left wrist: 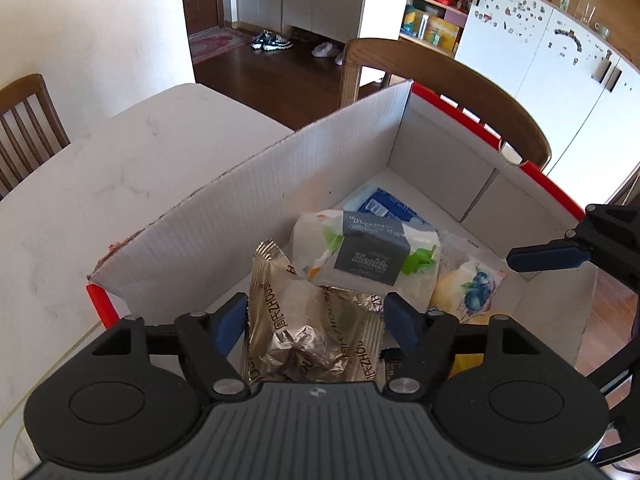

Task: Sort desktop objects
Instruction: 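Open the left tool releasing the foil bag while the right tool releases the yellow toy in the box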

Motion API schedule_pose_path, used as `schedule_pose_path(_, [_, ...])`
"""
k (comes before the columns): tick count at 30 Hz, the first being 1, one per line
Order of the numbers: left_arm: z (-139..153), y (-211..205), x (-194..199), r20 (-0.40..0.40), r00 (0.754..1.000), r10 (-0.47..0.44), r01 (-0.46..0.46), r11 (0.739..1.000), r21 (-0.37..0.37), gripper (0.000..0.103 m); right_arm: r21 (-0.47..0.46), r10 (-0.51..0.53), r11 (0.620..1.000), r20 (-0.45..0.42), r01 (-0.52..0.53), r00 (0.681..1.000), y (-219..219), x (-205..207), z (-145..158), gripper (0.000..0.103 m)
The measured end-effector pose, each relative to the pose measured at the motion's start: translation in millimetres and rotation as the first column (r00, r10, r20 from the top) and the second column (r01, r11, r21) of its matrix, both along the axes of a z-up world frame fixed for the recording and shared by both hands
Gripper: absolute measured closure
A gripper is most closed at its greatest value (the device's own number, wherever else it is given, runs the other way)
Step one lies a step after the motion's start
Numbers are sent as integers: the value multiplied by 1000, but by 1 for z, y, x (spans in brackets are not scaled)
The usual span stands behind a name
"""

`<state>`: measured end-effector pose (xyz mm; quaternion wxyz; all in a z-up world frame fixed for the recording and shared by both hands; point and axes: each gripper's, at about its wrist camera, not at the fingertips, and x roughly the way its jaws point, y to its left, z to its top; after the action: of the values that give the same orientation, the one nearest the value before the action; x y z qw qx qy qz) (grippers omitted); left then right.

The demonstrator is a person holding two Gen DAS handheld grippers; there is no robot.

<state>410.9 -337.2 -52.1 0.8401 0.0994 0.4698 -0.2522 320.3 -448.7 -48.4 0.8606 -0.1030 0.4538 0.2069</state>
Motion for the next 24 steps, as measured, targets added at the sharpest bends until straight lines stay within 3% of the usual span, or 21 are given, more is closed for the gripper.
schedule_pose_path(20, [44,34,-42,61,998,0,9,989,-147,20,104,-64,993,70,57,995,-20,-26,46,16])
schedule_pose_path(24, [51,41,-56,84,996,16,-4,990,-142,18,117,-81,991,83,71,993,-19,-33,53,14])
